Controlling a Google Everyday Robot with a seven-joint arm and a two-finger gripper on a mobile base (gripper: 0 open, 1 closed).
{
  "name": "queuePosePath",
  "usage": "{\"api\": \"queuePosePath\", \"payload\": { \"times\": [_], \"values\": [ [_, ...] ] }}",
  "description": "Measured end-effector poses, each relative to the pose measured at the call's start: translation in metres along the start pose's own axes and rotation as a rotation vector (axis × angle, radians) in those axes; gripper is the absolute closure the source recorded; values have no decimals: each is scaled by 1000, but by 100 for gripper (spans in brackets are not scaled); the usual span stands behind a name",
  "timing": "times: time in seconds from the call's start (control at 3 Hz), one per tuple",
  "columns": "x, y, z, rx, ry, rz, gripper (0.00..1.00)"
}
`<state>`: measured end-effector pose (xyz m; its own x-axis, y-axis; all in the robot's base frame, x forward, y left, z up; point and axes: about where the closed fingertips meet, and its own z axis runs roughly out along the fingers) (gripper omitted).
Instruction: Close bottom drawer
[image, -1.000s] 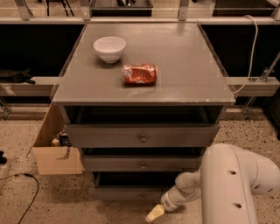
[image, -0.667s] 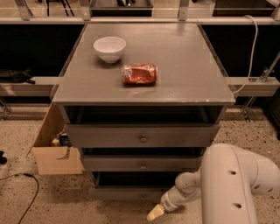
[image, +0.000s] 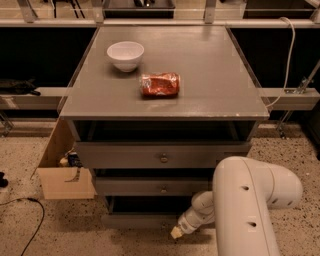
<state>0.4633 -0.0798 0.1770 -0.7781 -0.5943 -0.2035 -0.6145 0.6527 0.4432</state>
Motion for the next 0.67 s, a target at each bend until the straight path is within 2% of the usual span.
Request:
{"api": "queuePosePath", "payload": {
  "times": [0.33, 0.67],
  "values": [
    [-4, -1, 1, 7, 2, -5, 100],
    [-4, -1, 1, 7, 2, -5, 100]
  ]
}}
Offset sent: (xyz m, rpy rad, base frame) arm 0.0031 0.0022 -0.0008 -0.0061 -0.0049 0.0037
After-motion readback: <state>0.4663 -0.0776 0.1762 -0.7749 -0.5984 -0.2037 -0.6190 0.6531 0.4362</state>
